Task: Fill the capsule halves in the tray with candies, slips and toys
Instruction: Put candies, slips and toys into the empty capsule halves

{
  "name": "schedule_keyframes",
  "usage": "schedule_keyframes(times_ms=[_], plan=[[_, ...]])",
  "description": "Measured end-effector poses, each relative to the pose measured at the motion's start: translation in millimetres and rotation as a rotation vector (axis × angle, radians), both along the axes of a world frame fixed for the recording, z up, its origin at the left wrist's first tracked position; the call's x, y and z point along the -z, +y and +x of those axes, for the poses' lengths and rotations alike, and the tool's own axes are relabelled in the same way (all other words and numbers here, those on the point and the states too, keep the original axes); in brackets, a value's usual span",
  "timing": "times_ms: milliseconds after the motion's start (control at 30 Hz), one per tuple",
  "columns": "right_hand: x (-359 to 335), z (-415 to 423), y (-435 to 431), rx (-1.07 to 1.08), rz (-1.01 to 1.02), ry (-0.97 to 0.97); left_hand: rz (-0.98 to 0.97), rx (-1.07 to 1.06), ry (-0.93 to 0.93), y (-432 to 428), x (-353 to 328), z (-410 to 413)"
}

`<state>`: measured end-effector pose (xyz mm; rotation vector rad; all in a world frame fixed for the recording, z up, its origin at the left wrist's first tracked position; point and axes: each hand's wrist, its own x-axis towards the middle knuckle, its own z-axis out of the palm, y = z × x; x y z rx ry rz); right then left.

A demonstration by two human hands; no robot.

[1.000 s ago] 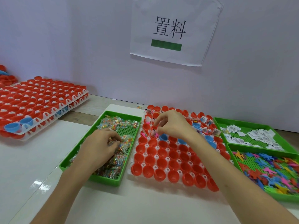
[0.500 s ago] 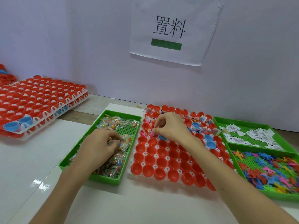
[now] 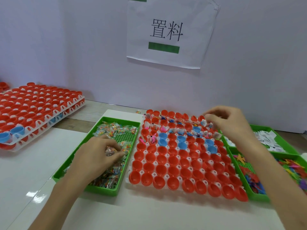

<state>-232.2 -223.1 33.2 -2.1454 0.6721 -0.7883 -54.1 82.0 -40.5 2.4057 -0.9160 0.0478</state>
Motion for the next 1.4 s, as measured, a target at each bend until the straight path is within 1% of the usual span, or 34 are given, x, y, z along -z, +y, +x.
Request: schedule_keyframes(times_ms=[133, 233, 267, 333, 400, 433, 500, 567, 700, 767, 833, 967, 1033, 1133, 1233, 1333, 1400], plan=[[20, -51, -47, 0.251, 0.060, -0.044, -0.062, -0.037, 0.004, 0, 1, -1], [44, -76, -79, 0.396, -0.002, 0.053, -0.108, -0.062, -0.003, -2, 2, -2], [52, -80, -87, 0.398, -0.028, 0.127, -0.132, -0.075, -0.002, -3, 3, -3], [66, -83, -100, 0.346, -0.049, 0.335, -0.194, -0.099, 0.005, -4, 5, -2], [75, -81, -105, 0.290, -0.108, 0.541, -0.243, -0.102, -0.022, -3, 7, 1], [77, -78, -105, 0.268, -0.141, 0.612, -0.252, -0.104, -0.049, -2, 8, 2], [80, -74, -106, 0.260, -0.181, 0.678, -0.257, -0.106, -0.105, 1, 13, 9], [81, -74, -109, 0.270, -0.197, 0.676, -0.268, -0.100, -0.114, 3, 22, 18], [84, -71, -110, 0.259, -0.155, 0.588, -0.309, -0.082, -0.088, 4, 34, 25], [84, -70, -109, 0.272, -0.110, 0.518, -0.328, -0.085, -0.128, 4, 33, 23], [82, -71, -108, 0.302, -0.071, 0.403, -0.370, -0.082, -0.152, 3, 28, 18], [78, -74, -106, 0.410, -0.055, 0.113, -0.529, -0.080, -0.075, -5, 6, -9], [77, -76, -104, 0.433, -0.021, 0.027, -0.628, -0.029, -0.003, -20, -13, -34], [72, -76, -100, 0.423, 0.068, -0.047, -0.737, 0.125, 0.069, -55, -45, -70], [60, -77, -95, 0.382, 0.116, -0.139, -0.806, 0.255, 0.060, -94, -81, -99], [30, -77, -85, 0.319, 0.070, -0.258, -0.937, 0.330, 0.092, -123, -109, -118], [5, -79, -72, 0.250, 0.020, -0.340, -1.031, 0.371, 0.214, -135, -121, -127]])
